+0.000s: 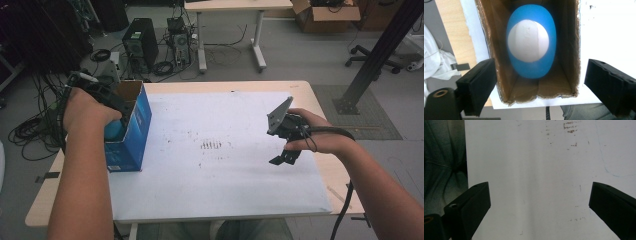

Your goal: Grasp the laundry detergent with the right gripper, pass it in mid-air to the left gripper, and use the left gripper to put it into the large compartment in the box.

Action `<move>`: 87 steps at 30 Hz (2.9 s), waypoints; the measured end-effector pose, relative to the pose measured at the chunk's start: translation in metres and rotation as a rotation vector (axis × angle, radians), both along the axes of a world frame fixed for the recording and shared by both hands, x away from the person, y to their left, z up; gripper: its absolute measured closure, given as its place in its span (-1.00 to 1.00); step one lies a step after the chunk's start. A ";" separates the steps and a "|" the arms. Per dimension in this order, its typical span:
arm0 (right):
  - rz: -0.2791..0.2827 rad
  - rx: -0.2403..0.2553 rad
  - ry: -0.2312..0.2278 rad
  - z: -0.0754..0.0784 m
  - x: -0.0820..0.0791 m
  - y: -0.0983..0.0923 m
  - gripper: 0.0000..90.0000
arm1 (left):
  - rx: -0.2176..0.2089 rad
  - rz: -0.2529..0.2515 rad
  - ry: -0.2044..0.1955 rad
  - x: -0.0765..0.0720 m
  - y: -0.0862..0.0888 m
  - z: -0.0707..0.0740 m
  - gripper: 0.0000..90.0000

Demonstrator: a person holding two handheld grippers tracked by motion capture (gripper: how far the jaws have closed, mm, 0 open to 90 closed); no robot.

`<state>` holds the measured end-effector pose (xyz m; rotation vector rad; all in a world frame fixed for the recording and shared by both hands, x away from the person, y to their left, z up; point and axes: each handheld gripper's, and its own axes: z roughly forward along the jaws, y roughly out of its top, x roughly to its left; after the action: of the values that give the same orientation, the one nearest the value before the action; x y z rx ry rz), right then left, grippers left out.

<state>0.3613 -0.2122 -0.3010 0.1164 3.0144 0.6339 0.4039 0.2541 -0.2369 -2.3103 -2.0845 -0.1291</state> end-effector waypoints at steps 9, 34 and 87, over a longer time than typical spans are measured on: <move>0.003 -0.001 -0.002 0.000 -0.001 0.000 -0.91 | 0.034 -0.059 0.007 -0.005 -0.016 0.007 -0.99; 0.014 -0.024 -0.004 0.007 -0.005 0.002 -0.91 | 0.073 -0.627 -0.048 -0.044 -0.138 0.051 -0.99; 0.017 -0.103 0.030 0.013 0.010 0.009 -0.91 | -0.008 -1.229 0.124 -0.052 -0.172 0.003 -0.99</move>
<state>0.3711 -0.2032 -0.2884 0.0964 3.0728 0.4810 0.3519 0.0824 -0.2337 -3.0730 -0.3637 0.0127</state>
